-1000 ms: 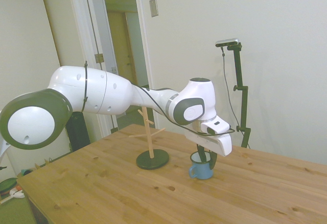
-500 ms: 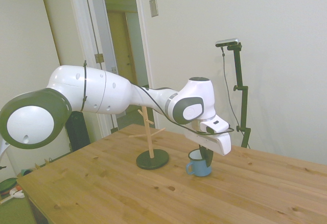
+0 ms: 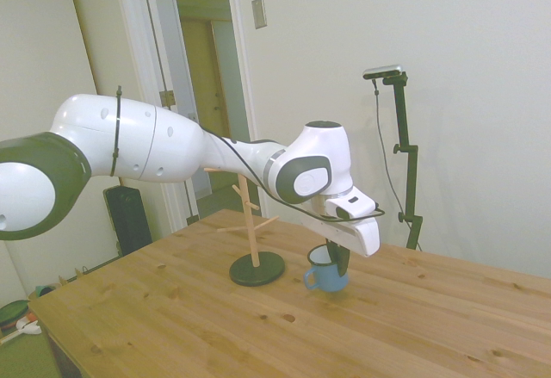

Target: Hang the mug

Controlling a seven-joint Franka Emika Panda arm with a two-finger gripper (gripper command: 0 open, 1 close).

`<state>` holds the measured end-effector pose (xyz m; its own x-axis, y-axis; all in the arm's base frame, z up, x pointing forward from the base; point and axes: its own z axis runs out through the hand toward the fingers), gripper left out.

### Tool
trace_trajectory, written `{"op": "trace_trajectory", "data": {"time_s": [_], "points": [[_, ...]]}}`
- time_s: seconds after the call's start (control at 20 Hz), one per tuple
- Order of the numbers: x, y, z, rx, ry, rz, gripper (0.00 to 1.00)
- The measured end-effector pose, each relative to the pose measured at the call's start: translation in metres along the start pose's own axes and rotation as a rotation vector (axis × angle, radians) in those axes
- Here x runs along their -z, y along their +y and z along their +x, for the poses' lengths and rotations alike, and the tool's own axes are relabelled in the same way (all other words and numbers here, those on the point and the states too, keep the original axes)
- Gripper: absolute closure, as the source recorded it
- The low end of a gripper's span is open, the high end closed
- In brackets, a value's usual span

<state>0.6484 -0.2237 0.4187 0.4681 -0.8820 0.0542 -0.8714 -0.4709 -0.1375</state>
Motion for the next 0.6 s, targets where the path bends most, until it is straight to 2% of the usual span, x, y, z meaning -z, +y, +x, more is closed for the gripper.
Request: {"op": "trace_trajectory", "data": {"time_s": [0.3, 0.6], "points": [[0.002, 0.009, -0.006, -0.005, -0.007, -0.001, 1.00], [0.025, 0.020, -0.007, -0.018, 0.013, 0.024, 1.00]]}}
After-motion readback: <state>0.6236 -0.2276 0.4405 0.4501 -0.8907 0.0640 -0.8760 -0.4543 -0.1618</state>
